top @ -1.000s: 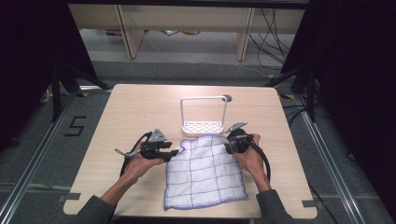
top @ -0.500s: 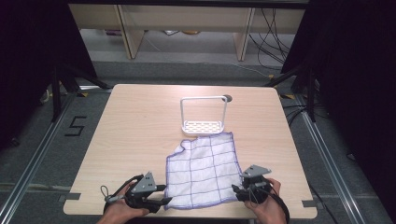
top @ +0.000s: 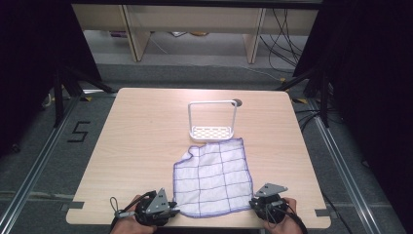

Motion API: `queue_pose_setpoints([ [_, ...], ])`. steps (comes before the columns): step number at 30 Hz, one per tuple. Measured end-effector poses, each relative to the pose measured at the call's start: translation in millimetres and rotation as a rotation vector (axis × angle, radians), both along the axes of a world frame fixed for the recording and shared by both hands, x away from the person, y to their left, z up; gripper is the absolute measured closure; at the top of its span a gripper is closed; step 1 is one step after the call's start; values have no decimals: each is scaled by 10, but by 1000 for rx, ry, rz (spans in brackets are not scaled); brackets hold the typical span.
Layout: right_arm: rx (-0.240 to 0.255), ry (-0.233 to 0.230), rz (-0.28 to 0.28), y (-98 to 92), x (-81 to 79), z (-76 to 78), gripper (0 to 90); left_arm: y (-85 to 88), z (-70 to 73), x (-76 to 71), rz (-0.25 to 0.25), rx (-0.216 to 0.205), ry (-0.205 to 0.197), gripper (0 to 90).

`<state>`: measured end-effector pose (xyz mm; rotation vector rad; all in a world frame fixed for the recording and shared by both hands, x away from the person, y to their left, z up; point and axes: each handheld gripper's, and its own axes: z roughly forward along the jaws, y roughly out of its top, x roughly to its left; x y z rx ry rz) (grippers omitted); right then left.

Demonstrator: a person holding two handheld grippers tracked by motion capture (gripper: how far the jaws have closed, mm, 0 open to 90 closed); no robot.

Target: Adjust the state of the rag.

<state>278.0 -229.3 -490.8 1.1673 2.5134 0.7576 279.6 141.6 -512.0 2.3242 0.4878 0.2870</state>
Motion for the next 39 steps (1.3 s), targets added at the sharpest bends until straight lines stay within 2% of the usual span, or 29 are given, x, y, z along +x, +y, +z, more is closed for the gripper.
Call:
queue_pose_setpoints([
  [3, -12, -5, 14, 21, -39, 20, 858, 30, 9, 7, 6, -20, 16, 816],
  [5, -20, -22, 34, 37, -100, 40, 861, 63, 34, 8, -2, -21, 3, 833],
  [6, -17, -25, 38, 43, -137, 53, 862, 74, 42, -5, 0, -33, 4, 835],
  [8, -20, -22, 51, 55, -202, 76, 861, 91, 66, -28, -7, -18, 12, 835],
  [9, -22, -22, 53, 65, -237, 86, 861, 94, 66, -60, -10, -38, 17, 835],
  [10, -53, -53, 76, 87, -277, 103, 859, 95, 67, -79, -23, -33, 17, 833],
  [11, -53, -53, 76, 87, -277, 103, 859, 101, 67, -99, -20, -23, 24, 833],
  [13, -58, -49, 76, 98, -279, 102, 835, 95, 40, -124, -8, -38, 37, 808],
  [14, -41, -48, 54, 78, -259, 98, 741, 108, 28, -106, -12, -27, 36, 783],
  [15, -41, -48, 54, 78, -259, 98, 741, 108, 28, -106, -12, -27, 36, 750],
  [16, 1, -55, 27, 36, -226, 99, 629, 124, 34, -80, -2, -30, 58, 697],
  [17, 1, -55, 27, 36, -226, 99, 629, 124, 34, -80, -2, -30, 58, 620],
  [18, 21, -56, 2, 17, -207, 108, 559, 129, 40, -62, 20, -59, 66, 620],
  [19, 59, -67, -38, -40, -136, 116, 495, 142, 60, -42, 54, -90, 78, 486],
  [20, 80, -67, -65, -73, -88, 127, 453, 182, 124, 29, 98, -155, 102, 444],
  [21, 93, -98, -73, -113, -20, 128, 431, 193, 161, 72, 126, -193, 100, 415],
  [22, 120, -102, -90, -133, 40, 145, 430, 212, 201, 132, 142, -193, 72, 390],
  [23, 120, -102, -90, -133, 40, 145, 430, 212, 201, 132, 142, -193, 72, 383],
  [24, 158, -128, -84, -172, 191, 181, 413, 224, 259, 258, 172, -196, 29, 383],
  [25, 158, -128, -84, -172, 191, 181, 413, 224, 259, 258, 172, -196, 29, 383],
  [26, 179, -134, -100, -183, 353, 232, 410, 246, 289, 336, 179, -172, 16, 380],
  [27, 179, -134, -100, -183, 353, 232, 410, 223, 294, 396, 216, -204, 18, 380],
  [28, 176, -147, -120, -178, 515, 279, 404, 216, 319, 523, 235, -169, 1, 376],
  [29, 173, -158, -123, -180, 599, 298, 400, 216, 319, 523, 235, -169, 1, 372],
  [30, 173, -158, -123, -180, 599, 298, 400, 190, 309, 583, 254, -194, -5, 372],
  [33, 183, -163, -131, -156, 917, 344, 398, 117, 316, 821, 286, -180, -15, 368],
  [35, 182, -143, -150, -140, 974, 358, 397, 86, 314, 869, 292, -176, -21, 376],
  [36, 154, -149, -136, -129, 1105, 361, 392, 13, 301, 963, 285, -170, -21, 384],
  [39, 144, -132, -149, -86, 1262, 370, 389, -129, 261, 1083, 276, -155, -16, 397],
])
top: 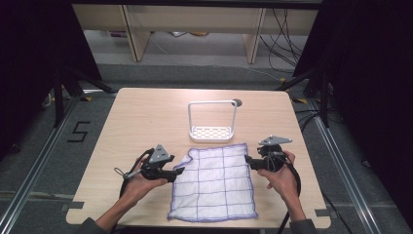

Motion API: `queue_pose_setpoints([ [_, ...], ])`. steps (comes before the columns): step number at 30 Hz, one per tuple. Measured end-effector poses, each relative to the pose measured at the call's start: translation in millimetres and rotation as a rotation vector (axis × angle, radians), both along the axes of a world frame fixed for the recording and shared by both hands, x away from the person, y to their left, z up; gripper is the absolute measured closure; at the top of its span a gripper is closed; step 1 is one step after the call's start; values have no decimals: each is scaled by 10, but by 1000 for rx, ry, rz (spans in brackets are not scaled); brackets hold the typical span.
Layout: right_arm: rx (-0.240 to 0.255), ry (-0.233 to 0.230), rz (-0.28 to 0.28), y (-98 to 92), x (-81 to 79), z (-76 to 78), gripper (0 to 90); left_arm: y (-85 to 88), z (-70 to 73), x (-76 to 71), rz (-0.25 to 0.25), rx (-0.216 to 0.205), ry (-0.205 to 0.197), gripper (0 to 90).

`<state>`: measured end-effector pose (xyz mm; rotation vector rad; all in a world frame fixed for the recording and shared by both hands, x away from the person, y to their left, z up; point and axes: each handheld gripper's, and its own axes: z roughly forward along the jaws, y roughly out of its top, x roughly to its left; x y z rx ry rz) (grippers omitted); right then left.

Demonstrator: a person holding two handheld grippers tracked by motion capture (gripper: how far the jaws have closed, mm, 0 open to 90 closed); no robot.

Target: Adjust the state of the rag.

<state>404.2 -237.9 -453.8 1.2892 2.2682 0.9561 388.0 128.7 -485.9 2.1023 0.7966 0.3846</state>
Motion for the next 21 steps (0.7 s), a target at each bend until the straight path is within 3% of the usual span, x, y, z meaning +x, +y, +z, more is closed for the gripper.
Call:
queue_pose_setpoints([
  [4, -6, 12, -15, 21, 164, -16, 389, -137, -54, 114, -6, 28, 5, 404],
  [5, -21, 17, -17, 28, 273, -47, 387, -210, -96, 186, -5, 62, -7, 408],
  [9, -22, 40, -30, 27, 416, -99, 377, -302, -132, 267, -15, 89, 3, 415],
  [11, -27, 70, -39, 18, 543, -163, 377, -373, -151, 341, -3, 132, -10, 419],
  [13, -26, 68, -46, 14, 567, -176, 377, -393, -162, 366, -1, 153, -11, 421],
  [16, -30, 73, -42, 14, 655, -234, 379, -432, -191, 424, -3, 187, -35, 494],
  [17, -39, 71, -22, 25, 706, -285, 379, -413, -199, 449, -12, 182, -39, 609],
  [19, -27, 77, -31, 48, 720, -321, 386, -382, -198, 466, -24, 198, -45, 697],
  [20, -15, 120, -48, 64, 716, -314, 388, -364, -190, 466, -14, 201, -52, 736],
  [21, 2, 101, -57, 76, 737, -345, 402, -364, -190, 466, -14, 201, -52, 767],
])
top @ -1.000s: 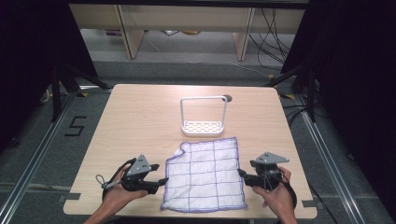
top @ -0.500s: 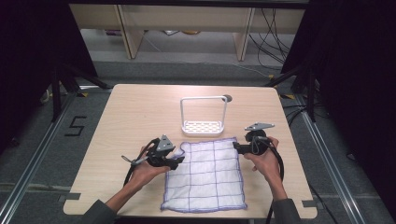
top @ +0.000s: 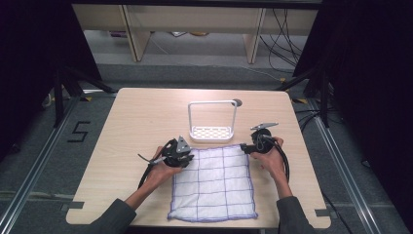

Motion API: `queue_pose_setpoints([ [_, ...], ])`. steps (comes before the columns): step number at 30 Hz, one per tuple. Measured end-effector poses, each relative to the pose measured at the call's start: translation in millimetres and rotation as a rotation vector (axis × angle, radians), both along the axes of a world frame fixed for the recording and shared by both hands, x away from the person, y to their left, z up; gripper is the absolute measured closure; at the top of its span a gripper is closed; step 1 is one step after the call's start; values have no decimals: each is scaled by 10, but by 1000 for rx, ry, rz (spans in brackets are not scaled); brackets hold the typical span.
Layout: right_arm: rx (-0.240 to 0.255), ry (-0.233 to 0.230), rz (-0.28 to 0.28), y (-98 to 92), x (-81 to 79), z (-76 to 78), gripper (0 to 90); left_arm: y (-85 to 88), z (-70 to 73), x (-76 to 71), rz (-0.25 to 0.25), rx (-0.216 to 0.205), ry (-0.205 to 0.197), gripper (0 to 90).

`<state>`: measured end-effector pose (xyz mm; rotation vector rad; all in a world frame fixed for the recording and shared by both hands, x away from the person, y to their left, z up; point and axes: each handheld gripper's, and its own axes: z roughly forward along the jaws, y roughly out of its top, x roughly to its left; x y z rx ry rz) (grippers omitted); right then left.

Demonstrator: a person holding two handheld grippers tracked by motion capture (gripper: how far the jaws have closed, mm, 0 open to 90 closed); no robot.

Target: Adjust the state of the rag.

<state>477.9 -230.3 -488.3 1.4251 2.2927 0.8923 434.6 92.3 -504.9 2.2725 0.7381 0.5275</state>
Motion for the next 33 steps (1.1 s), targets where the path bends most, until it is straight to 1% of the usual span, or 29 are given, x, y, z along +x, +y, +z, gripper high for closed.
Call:
queue_pose_setpoints([
  [1, 0, 0, 0, 0, 0, 0, 402, 20, 6, 9, 5, -7, -9, 767],
  [2, 15, 20, 3, 2, 18, 0, 414, 60, 13, 23, 24, -56, -9, 810],
  [3, 13, 6, 7, 1, 31, -13, 415, 79, 19, 31, 22, -56, -3, 818],
  [4, 13, 6, 7, 1, 31, -13, 415, 79, 19, 31, 22, -56, -3, 823],
  [6, 7, 14, 13, 8, 37, -6, 413, 110, 27, 40, 15, -57, 1, 828],
  [7, 16, 29, -1, 23, 28, -5, 416, 117, 25, 41, 17, -72, 7, 828],
  [8, 20, 30, -2, 42, 22, -15, 435, 133, 29, 46, 15, -82, 18, 833],
  [9, 22, 43, -9, 57, 13, -14, 442, 133, 26, 46, 19, -93, 21, 834],
  [10, 16, 31, -1, 59, 20, -25, 457, 135, 26, 46, 16, -89, 21, 835],
  [11, -10, 18, 19, 53, 26, -36, 472, 135, 25, 45, 12, -87, 20, 835],
  [12, 1, 35, 13, 71, 18, -35, 497, 135, 25, 45, 12, -87, 20, 835],
  [13, 1, 35, 13, 71, 18, -35, 497, 137, 25, 46, 10, -88, 19, 835],
  [14, -15, 14, 36, 77, 26, -65, 584, 140, 27, 48, 8, -92, 20, 836],
  [15, -15, 14, 36, 77, 26, -65, 584, 141, 27, 50, 9, -101, 22, 836],
  [16, -16, 42, 45, 84, 19, -55, 715, 148, 33, 51, 8, -101, 25, 836],
  [17, -16, 42, 45, 84, 19, -55, 715, 154, 38, 48, 11, -101, 23, 836],
  [18, -42, 23, 78, 70, 10, -65, 844, 176, 51, 45, 8, -106, 22, 837],
  [19, -38, 31, 74, 82, -17, -35, 869, 176, 51, 45, 8, -106, 22, 837],
  [20, -37, -1, 95, 70, -22, -10, 880, 198, 62, 45, 20, -124, 11, 837],
  [21, -48, -6, 108, 59, -40, 53, 885, 217, 71, 52, 21, -126, 9, 838],
  [22, -48, -6, 108, 59, -40, 53, 885, 217, 71, 52, 21, -126, 9, 839],
  [23, -33, -26, 104, 65, -66, 95, 887, 239, 72, 63, 25, -142, 11, 839],
  [25, -31, -49, 122, 47, -124, 237, 890, 289, 84, 85, 35, -156, 18, 840],
  [26, -31, -49, 122, 47, -124, 237, 890, 289, 84, 85, 35, -156, 18, 841],
  [27, -40, -87, 139, 27, -122, 260, 890, 297, 96, 83, 47, -171, 16, 841],
  [28, -26, -82, 133, 18, -166, 321, 890, 323, 140, 85, 45, -179, 11, 841],
  [31, -20, -87, 134, 5, -199, 372, 891, 328, 194, 87, 52, -193, -1, 843],
  [32, -6, -108, 138, -8, -215, 425, 892, 322, 261, 101, 56, -208, -10, 843],
  [33, -6, -108, 138, -8, -215, 425, 892, 322, 261, 101, 56, -208, -10, 843],
])
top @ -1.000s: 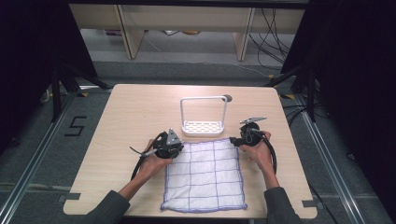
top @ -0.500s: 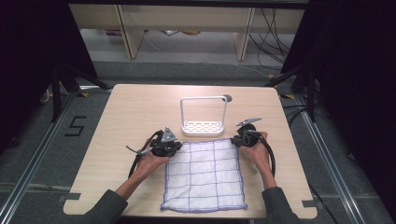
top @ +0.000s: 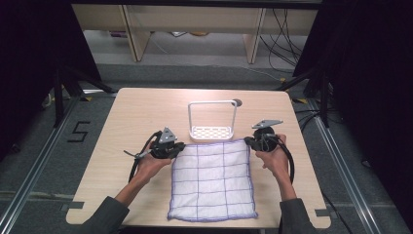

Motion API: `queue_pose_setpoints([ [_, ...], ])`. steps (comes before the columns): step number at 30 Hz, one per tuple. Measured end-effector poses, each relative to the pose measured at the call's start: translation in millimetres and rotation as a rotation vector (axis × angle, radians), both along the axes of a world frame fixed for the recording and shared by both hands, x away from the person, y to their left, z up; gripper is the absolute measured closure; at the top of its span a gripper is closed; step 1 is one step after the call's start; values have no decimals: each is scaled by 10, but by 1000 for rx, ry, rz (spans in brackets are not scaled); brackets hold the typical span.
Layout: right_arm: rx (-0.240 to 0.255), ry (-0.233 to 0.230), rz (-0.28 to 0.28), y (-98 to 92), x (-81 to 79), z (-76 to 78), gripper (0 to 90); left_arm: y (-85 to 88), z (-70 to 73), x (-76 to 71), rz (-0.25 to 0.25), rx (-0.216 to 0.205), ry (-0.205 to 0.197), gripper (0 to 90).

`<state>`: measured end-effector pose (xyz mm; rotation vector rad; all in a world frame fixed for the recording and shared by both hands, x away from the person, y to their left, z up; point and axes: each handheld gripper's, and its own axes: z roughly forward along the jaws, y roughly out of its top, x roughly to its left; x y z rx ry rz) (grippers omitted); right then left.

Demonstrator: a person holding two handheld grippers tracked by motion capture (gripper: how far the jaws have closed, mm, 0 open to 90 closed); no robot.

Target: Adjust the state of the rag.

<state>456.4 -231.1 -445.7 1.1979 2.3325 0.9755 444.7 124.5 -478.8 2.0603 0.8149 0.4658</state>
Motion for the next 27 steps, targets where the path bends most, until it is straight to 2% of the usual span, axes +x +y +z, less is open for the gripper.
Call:
queue_pose_setpoints([
  [1, 3, -15, -16, -2, -18, 85, 892, -11, 35, 17, -6, -15, -8, 844],
  [4, 15, -35, -21, 11, -27, 160, 892, -31, 128, 53, 8, -27, -26, 844],
  [5, 2, -77, 1, 7, -30, 239, 893, -24, 189, 72, 7, -48, -43, 844],
  [6, 2, -91, 5, 7, -49, 269, 893, -9, 218, 62, 3, -53, -44, 844],
  [8, 10, -94, 1, 16, -84, 295, 893, 15, 242, 42, -11, -52, -44, 844],
  [9, -2, -117, 22, 14, -170, 320, 893, 40, 261, -47, -19, -80, -52, 844],
  [11, -4, -129, 35, -11, -294, 347, 893, 80, 265, -154, -43, -98, -48, 844],
  [12, -4, -129, 35, -11, -294, 347, 893, 80, 265, -154, -43, -98, -48, 844],
  [13, 8, -121, 45, -35, -440, 365, 893, 114, 252, -270, -71, -93, -48, 844],
  [14, 8, -121, 45, -35, -440, 365, 893, 114, 252, -270, -71, -93, -48, 844],
  [15, 7, -98, 55, -45, -616, 357, 892, 146, 241, -393, -89, -85, -45, 844],
  [16, 7, -98, 55, -45, -616, 357, 892, 146, 241, -393, -89, -85, -45, 844],
  [17, 5, -107, 79, -63, -727, 350, 893, 166, 224, -519, -119, -81, -51, 843],
  [19, 20, -101, 79, -58, -860, 342, 893, 180, 207, -661, -147, -58, -58, 843],
  [22, -4, -113, 105, -54, -957, 326, 892, 194, 185, -788, -163, -43, -69, 842],
  [24, -12, -109, 115, -34, -1072, 295, 892, 195, 139, -912, -176, -51, -63, 843],
  [25, -8, -113, 127, -35, -1176, 256, 892, 200, 98, -999, -194, -39, -49, 842],
  [26, -4, -109, 130, -34, -1228, 230, 892, 200, 98, -999, -194, -39, -49, 841],
  [27, -5, -104, 135, -34, -1272, 202, 892, 201, 47, -1090, -204, -21, -46, 841],
])
